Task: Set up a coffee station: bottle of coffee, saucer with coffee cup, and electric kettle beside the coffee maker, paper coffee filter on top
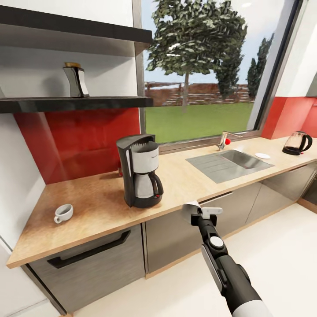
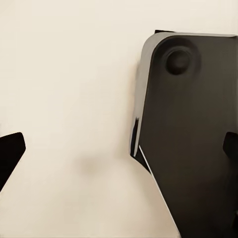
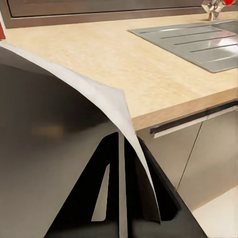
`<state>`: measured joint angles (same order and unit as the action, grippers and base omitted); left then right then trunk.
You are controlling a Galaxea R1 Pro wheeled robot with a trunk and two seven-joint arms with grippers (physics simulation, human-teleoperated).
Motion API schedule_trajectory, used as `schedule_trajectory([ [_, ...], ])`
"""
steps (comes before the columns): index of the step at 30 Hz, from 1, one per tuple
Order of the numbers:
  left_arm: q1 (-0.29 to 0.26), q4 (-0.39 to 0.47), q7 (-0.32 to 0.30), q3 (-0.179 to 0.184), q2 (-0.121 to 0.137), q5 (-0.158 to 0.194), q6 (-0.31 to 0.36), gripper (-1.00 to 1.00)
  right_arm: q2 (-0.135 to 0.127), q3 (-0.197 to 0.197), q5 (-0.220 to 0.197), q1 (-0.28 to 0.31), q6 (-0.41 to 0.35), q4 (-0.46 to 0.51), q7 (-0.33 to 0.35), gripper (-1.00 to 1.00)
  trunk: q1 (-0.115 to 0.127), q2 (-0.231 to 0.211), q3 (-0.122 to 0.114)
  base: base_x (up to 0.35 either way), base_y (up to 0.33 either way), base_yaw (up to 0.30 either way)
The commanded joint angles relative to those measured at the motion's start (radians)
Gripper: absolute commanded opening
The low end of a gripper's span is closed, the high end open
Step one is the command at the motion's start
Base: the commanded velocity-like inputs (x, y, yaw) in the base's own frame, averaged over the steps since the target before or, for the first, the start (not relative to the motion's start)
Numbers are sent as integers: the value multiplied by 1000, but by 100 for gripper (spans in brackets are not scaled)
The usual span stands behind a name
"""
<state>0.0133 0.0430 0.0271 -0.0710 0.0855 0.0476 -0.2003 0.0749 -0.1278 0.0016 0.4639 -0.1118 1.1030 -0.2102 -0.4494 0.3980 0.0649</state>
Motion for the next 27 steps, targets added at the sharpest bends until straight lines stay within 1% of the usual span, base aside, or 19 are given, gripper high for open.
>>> schedule_trajectory([
  [1, 0, 1, -2, -4, 1, 3, -1, 100, 0, -3, -5, 1, -6, -2, -6, -100, -1, 2, 2, 0, 1, -10],
  [2, 0, 0, -3, -3, 3, 2, 0, 100, 1, -3, -6, 1, -6, -4, -6, -100, -1, 2, 2, 0, 0, -6],
  [3, 1, -1, -4, -1, 5, 0, 6, 100, 9, -3, -8, 1, -13, -3, -7, -100, -1, 2, 2, 0, 0, -3],
  [5, 1, -1, -4, 2, 7, -2, 24, 100, 31, -5, -9, 1, -60, 15, -8, -100, -1, 2, 2, 0, 0, -2],
  [6, 1, -1, -4, 4, 7, -2, 28, 100, 37, -5, -9, 2, -80, 26, -8, -100, -1, 2, 2, 0, 0, -1],
  [7, 2, -2, -4, 5, 8, -4, 38, 100, 47, -5, -9, 3, -131, 53, -9, -100, -1, 2, 2, 0, 0, 0],
  [8, 4, -3, -4, 8, 9, -6, 48, 100, 59, -5, -9, 4, -217, 105, -11, -100, -1, 2, 2, 0, 0, 0],
  [9, 9, -5, -4, 8, 11, -8, 51, 100, 65, -5, -9, 7, -276, 152, -11, -100, -1, 2, 2, 0, 0, 0],
  [10, 16, -8, -2, 9, 15, -9, 55, 100, 70, -6, -9, 13, -350, 219, -12, -100, -1, 2, 2, 0, 0, 0],
  [11, 18, -10, -1, 9, 18, -10, 56, 100, 71, -6, -9, 18, -375, 240, -12, -100, -1, 2, 2, 0, 0, 0],
  [12, 21, -14, -1, 9, 22, -10, 57, 100, 73, -6, -9, 28, -416, 271, -13, -100, -1, 2, 2, 0, 0, 0],
  [13, 24, -20, 0, 9, 26, -10, 57, 100, 75, -6, -8, 50, -468, 299, -13, -100, -1, 2, 2, 0, 0, 0],
  [16, 26, -26, 0, 10, 29, -11, 58, 100, 78, -3, -6, 110, -551, 317, -14, -100, -1, 2, 2, 0, 0, 0],
  [19, 26, -30, 1, 11, 30, -11, 58, 100, 78, -1, -5, 167, -620, 320, -15, -100, -1, 2, 2, 0, 0, 0],
  [21, 26, -30, 1, 11, 30, -11, 58, 100, 78, 2, -5, 191, -643, 322, -18, -100, -1, 2, 2, 0, 0, 0],
  [23, 27, -30, 1, 11, 30, -11, 58, 100, 78, 7, -5, 237, -694, 322, -22, -100, -1, 2, 2, 0, 0, 0],
  [24, 27, -31, 1, 11, 30, -11, 58, 100, 79, 26, -5, 297, -780, 318, -23, -100, -1, 2, 2, 0, 0, 0],
  [25, 27, -32, 1, 11, 30, -11, 58, 100, 81, 53, -5, 347, -845, 298, -24, -100, -1, 2, 2, 0, 0, 0],
  [27, 27, -32, 1, 11, 29, -11, 58, 100, 88, 91, -5, 411, -897, 242, -25, -100, -1, 2, 2, 0, 0, 0],
])
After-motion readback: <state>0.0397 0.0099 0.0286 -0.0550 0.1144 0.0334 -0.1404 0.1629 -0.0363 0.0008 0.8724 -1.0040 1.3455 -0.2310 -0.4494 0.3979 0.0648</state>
